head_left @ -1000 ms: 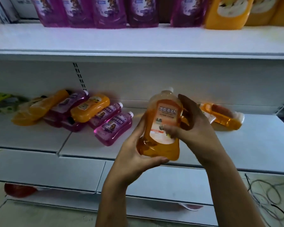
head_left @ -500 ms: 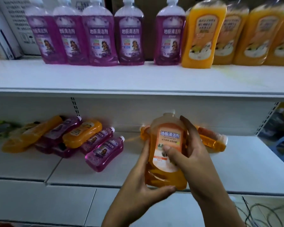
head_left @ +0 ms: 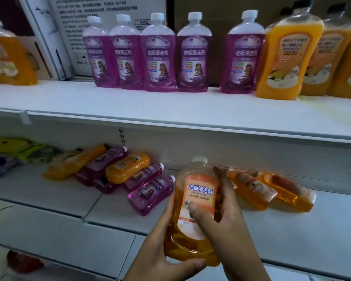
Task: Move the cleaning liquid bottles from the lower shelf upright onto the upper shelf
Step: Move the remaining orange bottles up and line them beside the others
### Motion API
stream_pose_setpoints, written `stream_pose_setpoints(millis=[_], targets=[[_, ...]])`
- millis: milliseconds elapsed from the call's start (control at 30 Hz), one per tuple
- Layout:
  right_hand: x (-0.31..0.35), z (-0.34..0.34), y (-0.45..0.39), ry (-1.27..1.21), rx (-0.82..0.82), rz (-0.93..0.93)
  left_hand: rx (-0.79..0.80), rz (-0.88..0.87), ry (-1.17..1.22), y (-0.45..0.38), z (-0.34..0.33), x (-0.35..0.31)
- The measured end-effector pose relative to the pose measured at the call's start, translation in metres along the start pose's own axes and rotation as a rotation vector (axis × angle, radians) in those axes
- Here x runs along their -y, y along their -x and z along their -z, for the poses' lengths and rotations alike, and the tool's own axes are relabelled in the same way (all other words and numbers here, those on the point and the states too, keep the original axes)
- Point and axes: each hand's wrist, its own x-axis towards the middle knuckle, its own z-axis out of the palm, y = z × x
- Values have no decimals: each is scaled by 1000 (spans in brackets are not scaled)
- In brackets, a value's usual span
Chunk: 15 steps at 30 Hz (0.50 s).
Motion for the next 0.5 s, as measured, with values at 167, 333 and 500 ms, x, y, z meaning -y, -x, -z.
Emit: stream_pose_setpoints(millis=[167, 333, 500], targets=[[-6, -39, -8, -17, 82, -19, -97, 52, 10, 19, 35, 3], [-7, -101, -18, -14, 202, -3, -196, 86, 18, 40, 90, -2], [-6, -195, -32, 4, 330, 40, -323, 101, 12, 67, 172, -16]])
